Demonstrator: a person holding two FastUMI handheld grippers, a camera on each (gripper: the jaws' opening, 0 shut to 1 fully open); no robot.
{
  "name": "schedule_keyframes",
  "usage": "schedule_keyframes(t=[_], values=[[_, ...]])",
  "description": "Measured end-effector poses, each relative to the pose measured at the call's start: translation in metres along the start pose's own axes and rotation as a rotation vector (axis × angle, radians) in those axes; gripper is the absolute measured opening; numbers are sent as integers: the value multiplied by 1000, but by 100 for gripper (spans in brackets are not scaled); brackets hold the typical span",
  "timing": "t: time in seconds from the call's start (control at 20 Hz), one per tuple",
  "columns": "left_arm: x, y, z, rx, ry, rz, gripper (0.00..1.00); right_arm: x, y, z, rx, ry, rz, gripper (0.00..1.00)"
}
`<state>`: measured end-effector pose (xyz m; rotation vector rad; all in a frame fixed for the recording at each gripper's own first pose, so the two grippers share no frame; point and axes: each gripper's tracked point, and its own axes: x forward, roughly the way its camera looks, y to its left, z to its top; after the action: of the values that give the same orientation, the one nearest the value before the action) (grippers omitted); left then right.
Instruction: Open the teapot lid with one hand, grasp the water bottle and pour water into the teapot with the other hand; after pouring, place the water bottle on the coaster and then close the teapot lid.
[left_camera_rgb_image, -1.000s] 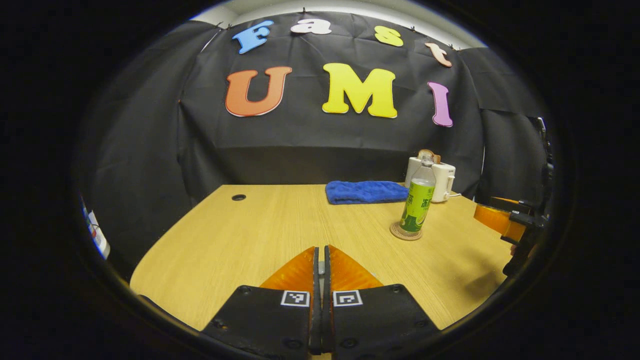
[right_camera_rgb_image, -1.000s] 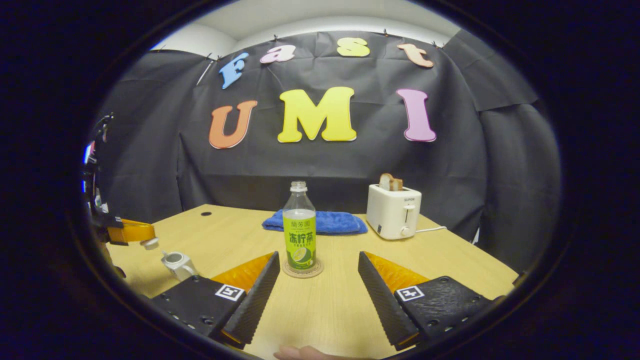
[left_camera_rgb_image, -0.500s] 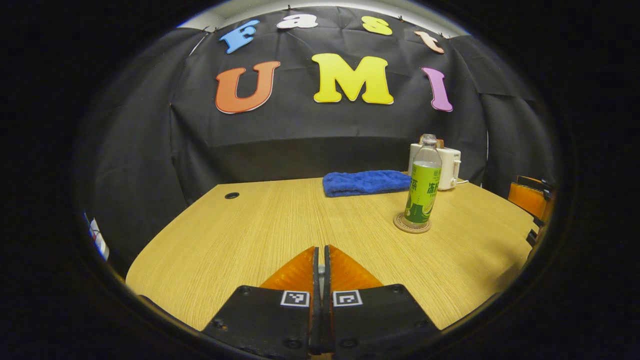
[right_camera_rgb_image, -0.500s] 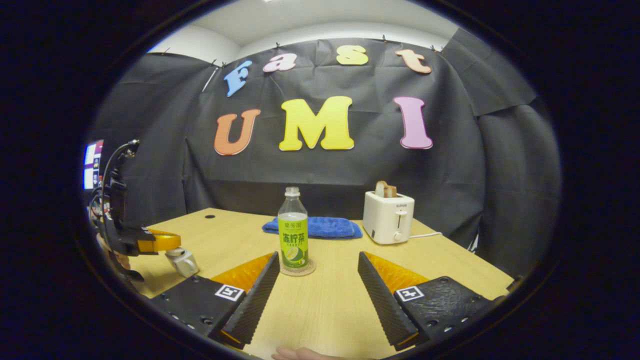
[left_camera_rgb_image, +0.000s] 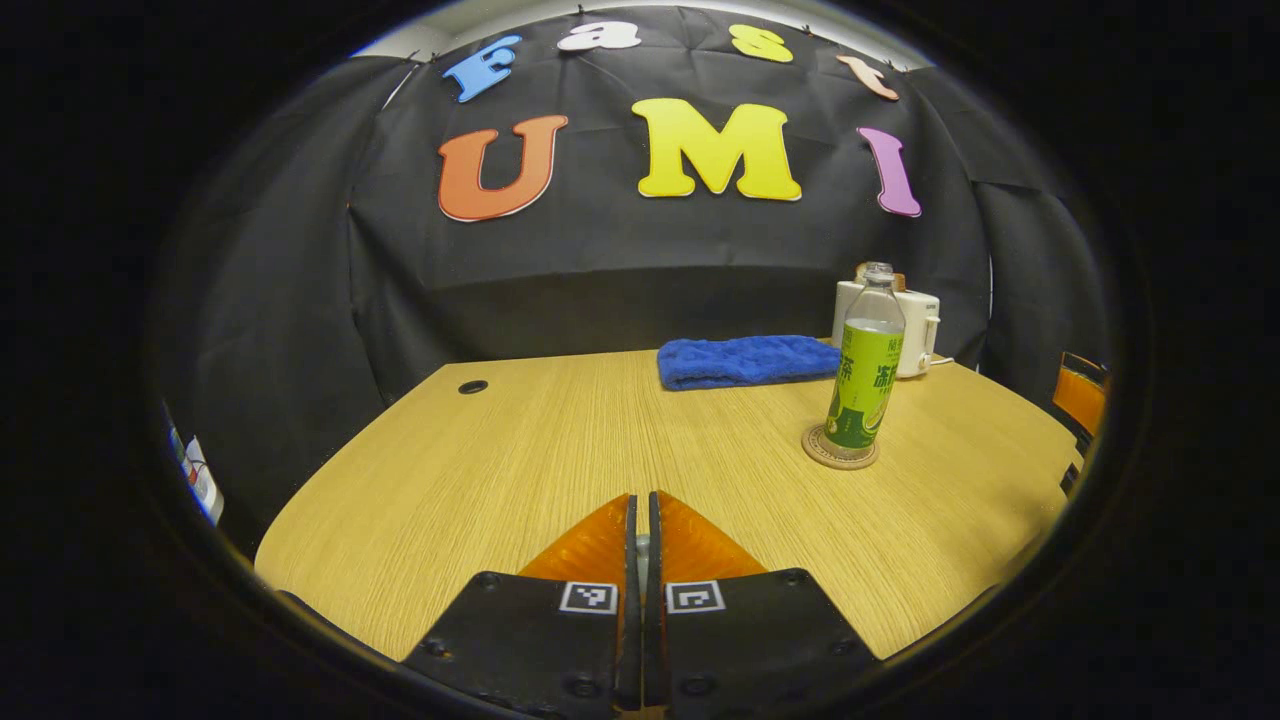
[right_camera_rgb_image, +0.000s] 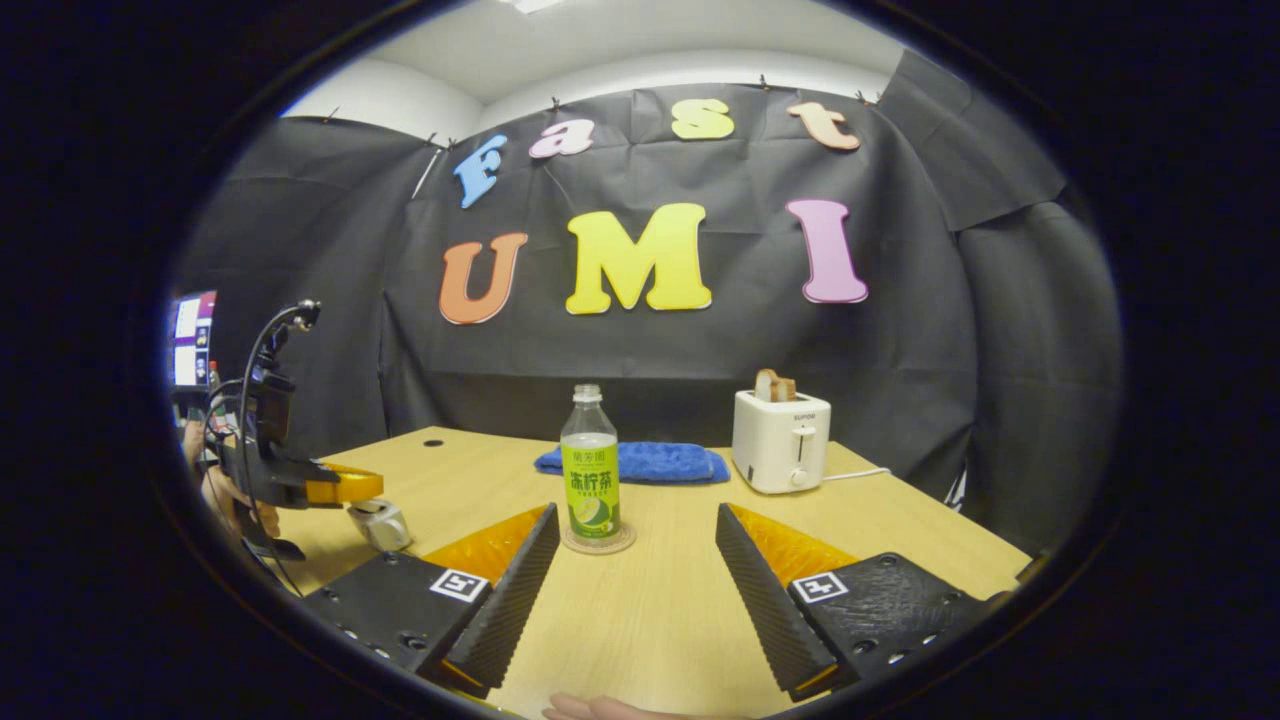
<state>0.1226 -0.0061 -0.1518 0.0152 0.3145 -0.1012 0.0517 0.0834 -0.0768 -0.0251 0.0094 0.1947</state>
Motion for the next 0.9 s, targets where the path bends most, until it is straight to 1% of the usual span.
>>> schedule_keyframes(t=[0.25,0.35,0.6,0.8,0.9], values=[[1,-1,2,-18,12,17,5,-4,-2,4,7,-11,5,94],[2,0,5,-15,9,26,5,-4,-1,4,28,-8,16,94],[2,2,7,-15,-5,40,6,-2,-9,3,57,2,1,94],[1,-1,5,-42,-23,18,8,0,-8,0,58,13,4,94],[0,-1,4,-35,-35,23,8,-1,-7,0,59,13,5,94]])
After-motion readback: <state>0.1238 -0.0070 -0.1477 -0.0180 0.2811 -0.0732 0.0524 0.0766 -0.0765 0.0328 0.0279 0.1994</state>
